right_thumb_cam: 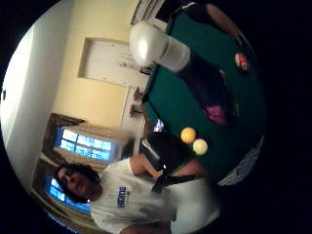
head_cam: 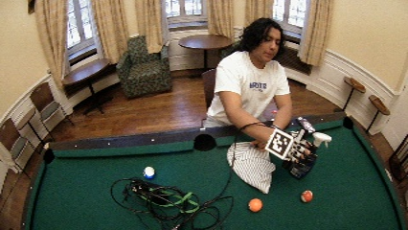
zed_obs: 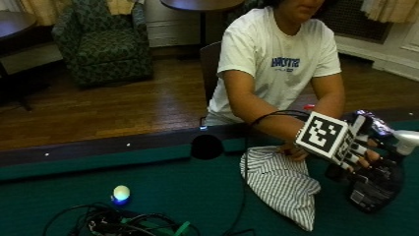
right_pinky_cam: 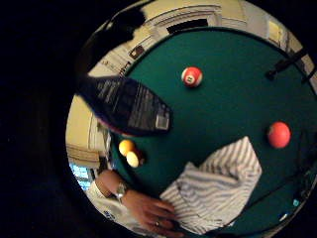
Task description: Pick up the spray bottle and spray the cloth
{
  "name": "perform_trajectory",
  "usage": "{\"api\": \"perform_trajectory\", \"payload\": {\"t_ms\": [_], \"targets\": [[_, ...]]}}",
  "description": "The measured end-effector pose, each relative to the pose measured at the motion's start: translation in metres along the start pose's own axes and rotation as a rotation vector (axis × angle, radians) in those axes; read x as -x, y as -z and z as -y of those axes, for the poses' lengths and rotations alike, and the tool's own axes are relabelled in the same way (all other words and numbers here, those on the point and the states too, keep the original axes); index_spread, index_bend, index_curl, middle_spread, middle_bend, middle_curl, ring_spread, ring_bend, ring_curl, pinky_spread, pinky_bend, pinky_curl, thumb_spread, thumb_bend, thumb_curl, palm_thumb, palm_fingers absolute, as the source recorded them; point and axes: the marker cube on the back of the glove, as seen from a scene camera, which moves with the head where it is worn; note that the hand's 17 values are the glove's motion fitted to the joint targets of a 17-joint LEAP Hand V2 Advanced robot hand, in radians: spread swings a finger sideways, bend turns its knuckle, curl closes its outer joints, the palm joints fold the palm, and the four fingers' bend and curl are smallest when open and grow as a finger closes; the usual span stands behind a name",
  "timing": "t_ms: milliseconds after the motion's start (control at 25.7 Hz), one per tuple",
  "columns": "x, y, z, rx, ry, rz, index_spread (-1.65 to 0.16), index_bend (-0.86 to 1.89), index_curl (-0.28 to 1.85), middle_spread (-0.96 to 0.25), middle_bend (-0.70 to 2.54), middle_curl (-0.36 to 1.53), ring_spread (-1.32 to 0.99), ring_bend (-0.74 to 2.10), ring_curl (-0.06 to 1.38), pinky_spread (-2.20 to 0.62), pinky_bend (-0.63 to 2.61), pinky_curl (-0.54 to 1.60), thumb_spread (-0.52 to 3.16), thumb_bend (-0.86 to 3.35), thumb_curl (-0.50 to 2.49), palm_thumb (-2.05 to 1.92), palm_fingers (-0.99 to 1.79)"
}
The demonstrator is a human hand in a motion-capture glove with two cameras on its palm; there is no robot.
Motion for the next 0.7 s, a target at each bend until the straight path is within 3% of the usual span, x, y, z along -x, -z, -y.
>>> {"api": "perform_trajectory", "payload": {"t_ms": [350,701], "targets": [[0.036,0.012,-0.067,0.170,0.142,-0.354,-0.44,0.15,0.36,-0.14,0.20,0.37,-0.09,0.38,0.34,0.23,0.19,0.32,0.94,-0.04,0.44,0.43,0.39],[0.082,0.021,-0.117,0.293,0.284,-0.495,-0.46,0.16,0.35,-0.13,0.18,0.36,-0.08,0.36,0.33,0.24,0.18,0.31,0.97,-0.03,0.40,0.43,0.35]]}}
